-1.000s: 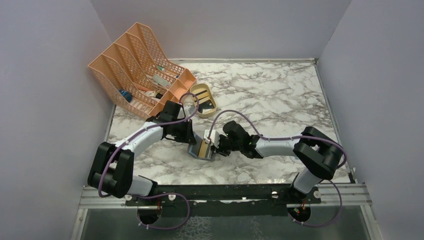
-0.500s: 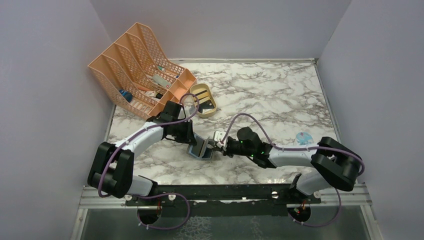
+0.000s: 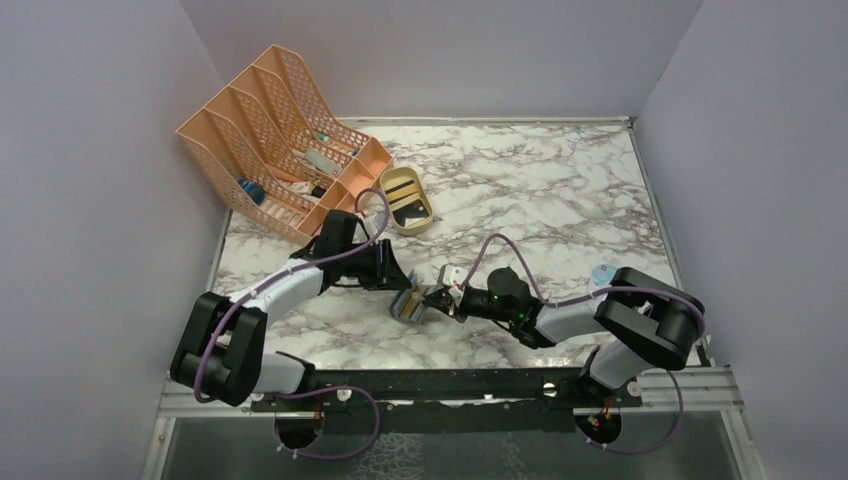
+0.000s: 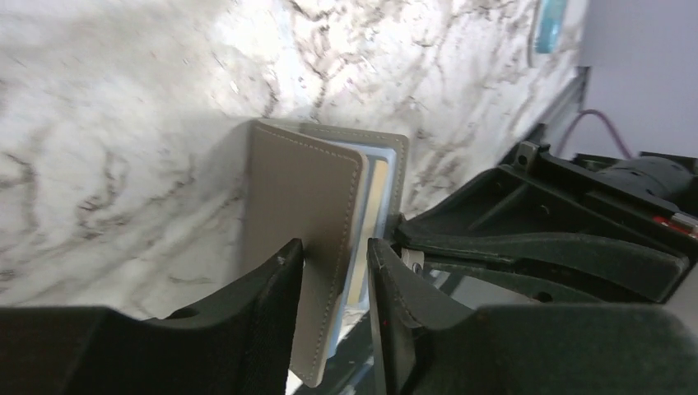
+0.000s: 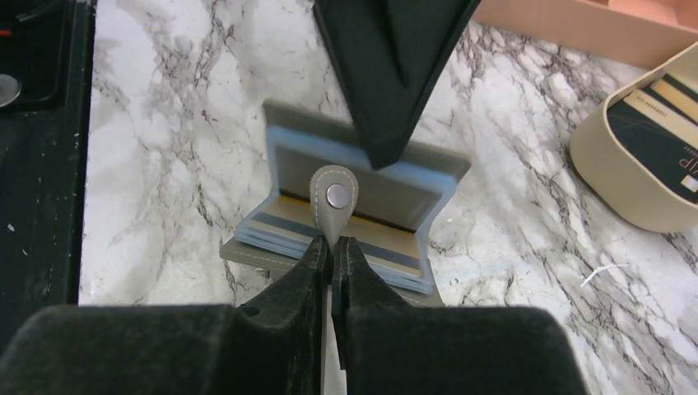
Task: Put the credit cards into the card holder
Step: Close the card holder at the center of the board.
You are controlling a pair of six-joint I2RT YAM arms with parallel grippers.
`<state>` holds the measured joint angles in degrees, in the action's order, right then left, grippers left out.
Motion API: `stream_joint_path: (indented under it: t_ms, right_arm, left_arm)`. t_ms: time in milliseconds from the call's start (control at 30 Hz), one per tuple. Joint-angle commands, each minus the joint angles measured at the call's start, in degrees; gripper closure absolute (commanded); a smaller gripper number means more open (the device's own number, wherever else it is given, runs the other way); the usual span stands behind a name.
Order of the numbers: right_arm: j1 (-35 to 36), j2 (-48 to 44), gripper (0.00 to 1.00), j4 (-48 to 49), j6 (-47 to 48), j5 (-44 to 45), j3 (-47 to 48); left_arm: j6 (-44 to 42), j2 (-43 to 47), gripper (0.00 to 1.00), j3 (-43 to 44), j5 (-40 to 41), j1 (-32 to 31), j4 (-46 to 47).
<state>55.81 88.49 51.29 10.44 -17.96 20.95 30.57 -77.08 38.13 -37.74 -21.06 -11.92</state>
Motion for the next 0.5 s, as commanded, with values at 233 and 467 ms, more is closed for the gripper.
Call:
stream_joint_path:
  t_ms: [233,467]
  right_arm:
    - [0.3,3.8,0.99,16.2,-0.2,-0.6,-3.9]
    - [0.2,4.8,0.99,19.0,1.3,-0.6,-5.2]
  left_arm:
    - [18.4,-0.7,0.68,-12.3,-10.3,-2.0,27.1]
    - [19.0,-1.3,0.61,-12.5,-5.8,-5.2,28.7]
